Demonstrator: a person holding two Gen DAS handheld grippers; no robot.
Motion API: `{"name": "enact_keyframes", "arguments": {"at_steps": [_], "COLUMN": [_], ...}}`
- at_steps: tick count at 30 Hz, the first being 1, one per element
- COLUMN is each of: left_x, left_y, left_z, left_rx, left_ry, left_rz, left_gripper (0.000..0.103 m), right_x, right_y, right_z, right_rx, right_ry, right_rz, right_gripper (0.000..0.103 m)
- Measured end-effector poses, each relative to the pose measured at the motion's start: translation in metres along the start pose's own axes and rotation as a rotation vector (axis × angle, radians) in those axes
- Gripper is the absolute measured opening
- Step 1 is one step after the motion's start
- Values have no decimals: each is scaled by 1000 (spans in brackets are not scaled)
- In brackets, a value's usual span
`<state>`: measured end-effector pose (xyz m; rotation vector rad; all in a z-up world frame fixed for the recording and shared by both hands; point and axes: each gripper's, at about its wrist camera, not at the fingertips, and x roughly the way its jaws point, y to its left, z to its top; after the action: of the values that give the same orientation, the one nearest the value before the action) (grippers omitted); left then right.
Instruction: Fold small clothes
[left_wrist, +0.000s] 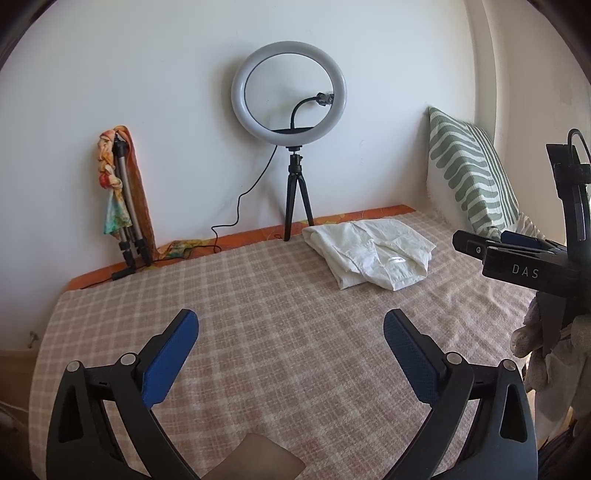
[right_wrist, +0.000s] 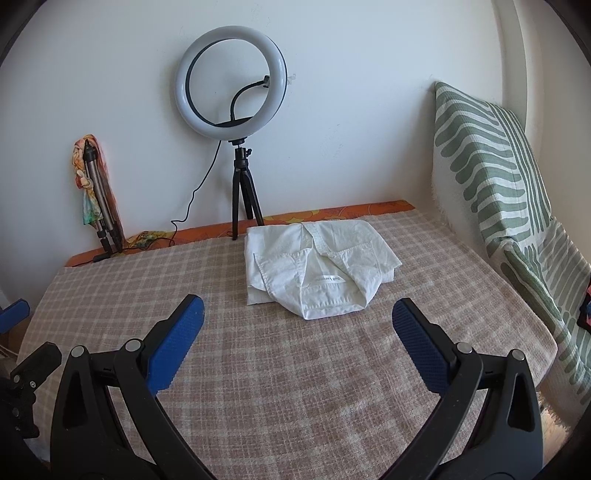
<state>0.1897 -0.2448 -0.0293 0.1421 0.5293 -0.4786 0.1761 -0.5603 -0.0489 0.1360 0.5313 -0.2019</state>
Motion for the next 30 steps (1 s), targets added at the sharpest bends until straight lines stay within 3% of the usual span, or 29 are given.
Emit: {"name": "enact_keyframes", "arguments": {"at_steps": [30], "left_x": [-3], "left_y": [-9], "left_z": [-6], "left_rx": [28], "left_ry": [2], "left_rz": [-7], "left_gripper": [100], "right_x": [0], "right_y": [-1], "right_z": [0], "right_rx": [1], "right_ry": [-31], "right_rz": [-20], "right_gripper": [103]}}
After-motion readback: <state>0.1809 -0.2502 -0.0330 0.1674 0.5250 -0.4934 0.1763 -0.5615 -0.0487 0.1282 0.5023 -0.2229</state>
